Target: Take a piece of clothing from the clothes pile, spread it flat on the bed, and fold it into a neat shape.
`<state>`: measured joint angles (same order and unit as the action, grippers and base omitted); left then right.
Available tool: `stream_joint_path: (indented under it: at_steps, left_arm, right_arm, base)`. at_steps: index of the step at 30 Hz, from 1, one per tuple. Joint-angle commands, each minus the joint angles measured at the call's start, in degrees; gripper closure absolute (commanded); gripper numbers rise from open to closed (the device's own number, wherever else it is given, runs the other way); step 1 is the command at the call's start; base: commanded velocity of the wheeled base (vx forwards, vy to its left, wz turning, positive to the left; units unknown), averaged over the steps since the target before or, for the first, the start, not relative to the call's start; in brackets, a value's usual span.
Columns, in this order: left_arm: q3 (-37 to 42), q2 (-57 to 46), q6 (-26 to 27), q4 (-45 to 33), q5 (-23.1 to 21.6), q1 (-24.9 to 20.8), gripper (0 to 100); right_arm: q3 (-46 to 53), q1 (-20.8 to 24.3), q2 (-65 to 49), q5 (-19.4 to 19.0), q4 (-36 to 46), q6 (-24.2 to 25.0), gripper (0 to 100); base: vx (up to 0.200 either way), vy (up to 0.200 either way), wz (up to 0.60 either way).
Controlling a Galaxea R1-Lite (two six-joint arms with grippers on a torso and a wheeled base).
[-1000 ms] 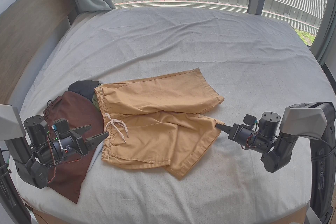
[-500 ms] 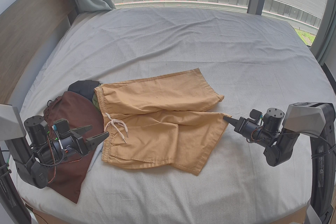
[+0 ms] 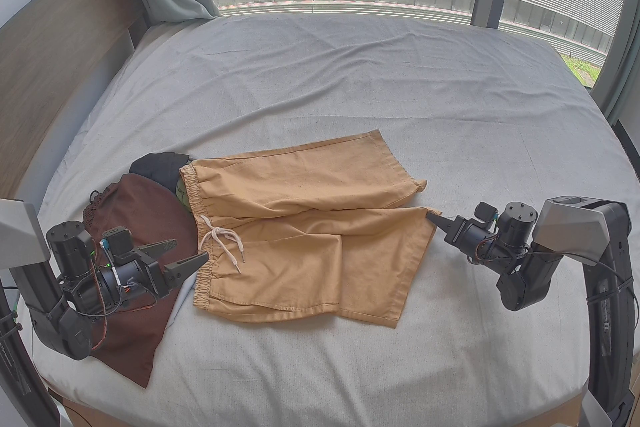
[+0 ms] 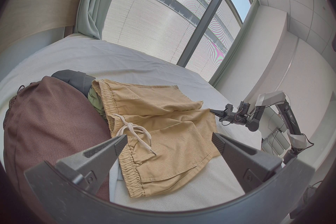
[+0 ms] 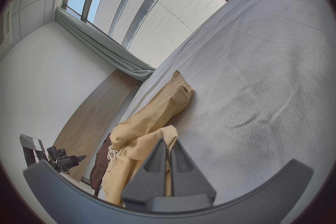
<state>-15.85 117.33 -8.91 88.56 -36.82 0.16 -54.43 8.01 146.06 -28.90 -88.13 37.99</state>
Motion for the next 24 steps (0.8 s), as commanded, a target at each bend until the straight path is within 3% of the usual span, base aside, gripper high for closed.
stream_joint_path:
  at_steps: [1, 21, 22, 24]
  left_arm:
    - [0.0, 0.1, -0.1, 0.0, 0.0, 0.0, 0]
    - [-0.1, 0.7, 0.0, 0.0, 0.0, 0.0, 0]
    - [-0.1, 0.7, 0.0, 0.0, 0.0, 0.0, 0]
    - [-0.1, 0.7, 0.0, 0.0, 0.0, 0.0, 0]
  right_arm:
    - [-3.5, 0.0, 2.3, 1.0, 0.0, 0.0, 100]
    - [-9.3, 0.8, 5.6, 3.5, -0.3, 0.0, 100]
    - [-9.3, 0.8, 5.6, 3.5, -0.3, 0.0, 0]
    - [-9.3, 0.8, 5.6, 3.6, -0.3, 0.0, 0]
  base:
    - [0.000, 0.000, 0.00]
    - [0.000, 0.000, 0.00]
    - [0.000, 0.000, 0.00]
    - [0.000, 0.000, 0.00]
